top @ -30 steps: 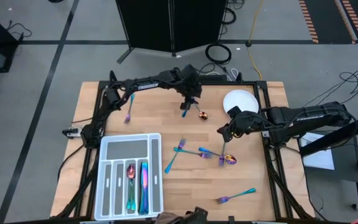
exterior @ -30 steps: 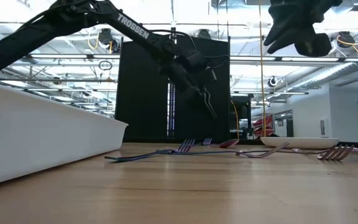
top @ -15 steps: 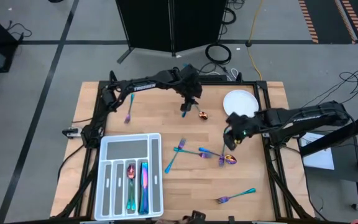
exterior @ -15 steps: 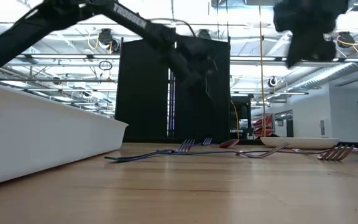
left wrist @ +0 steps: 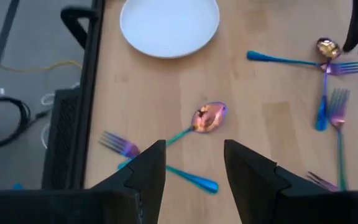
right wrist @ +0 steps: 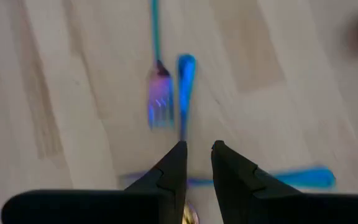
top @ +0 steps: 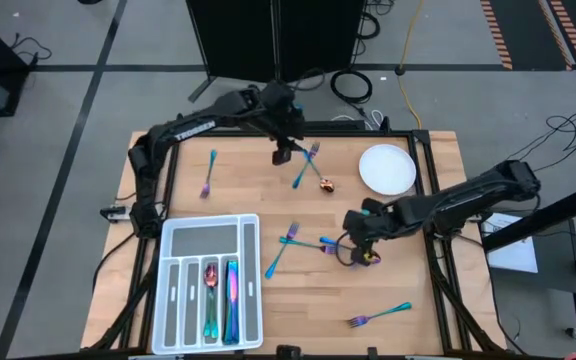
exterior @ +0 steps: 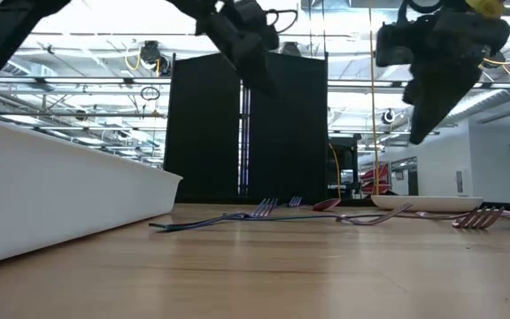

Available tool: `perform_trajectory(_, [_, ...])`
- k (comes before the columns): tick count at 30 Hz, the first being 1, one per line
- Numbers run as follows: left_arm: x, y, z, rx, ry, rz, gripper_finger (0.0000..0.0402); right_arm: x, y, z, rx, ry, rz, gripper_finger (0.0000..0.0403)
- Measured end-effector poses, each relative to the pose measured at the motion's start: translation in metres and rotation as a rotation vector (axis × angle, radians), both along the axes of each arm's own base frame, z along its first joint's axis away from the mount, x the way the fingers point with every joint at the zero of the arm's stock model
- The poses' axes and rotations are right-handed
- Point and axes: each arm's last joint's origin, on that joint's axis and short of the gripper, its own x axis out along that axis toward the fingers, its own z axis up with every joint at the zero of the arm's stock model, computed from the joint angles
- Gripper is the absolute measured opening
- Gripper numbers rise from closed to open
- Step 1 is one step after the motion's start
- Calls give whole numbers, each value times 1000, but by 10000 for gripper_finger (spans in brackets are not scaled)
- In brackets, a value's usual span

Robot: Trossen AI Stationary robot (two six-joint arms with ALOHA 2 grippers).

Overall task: Sort silverware
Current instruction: Put the bottom iridescent spoon into the cutlery tray

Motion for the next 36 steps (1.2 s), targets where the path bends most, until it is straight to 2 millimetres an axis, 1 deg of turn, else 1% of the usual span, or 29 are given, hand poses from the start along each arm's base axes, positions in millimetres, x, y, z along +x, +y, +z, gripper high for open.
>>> perform_trajectory(3, [-4, 0, 1, -42, 22, 29, 163, 10, 3, -10, -21, 5, 56, 63])
perform_trajectory(6, [-9, -3, -7, -122, 84, 14, 163, 16, 5, -20, -18, 33, 75, 63])
perform_trajectory(9, [-11, -6, -15, -205, 100, -1, 163, 19, 9, -28, -15, 43, 86, 63])
perform_trajectory(11, [-14, -9, -21, -259, 142, 6, 163, 17, 12, -33, -1, 38, 83, 63])
perform_trajectory(13, [-17, -14, -23, -281, 171, 1, 163, 14, 14, -39, 26, 26, 71, 63])
perform_trajectory(16, [-24, -26, -13, -276, 148, -10, 163, 9, 16, -48, 66, 1, 63, 63])
perform_trajectory(18, [-26, -34, -10, -271, 146, -27, 163, 8, 17, -53, 91, -19, 57, 63])
perform_trajectory(20, [-29, -40, -9, -266, 154, -31, 163, 3, 17, -59, 90, -3, 45, 63])
perform_trajectory(25, [-40, -47, -4, -244, 114, -28, 163, 0, 16, -65, 58, -13, 29, 63])
perform_trajectory(28, [-44, -49, -13, -260, 132, -5, 163, -4, 14, -71, 45, -6, 11, 63])
perform_trajectory(32, [-51, -54, -19, -263, 129, 9, 163, -11, 12, -80, 53, 15, -29, 63])
perform_trajectory(36, [-52, -60, -33, -278, 136, 19, 163, -12, 12, -83, 58, 10, -31, 63])
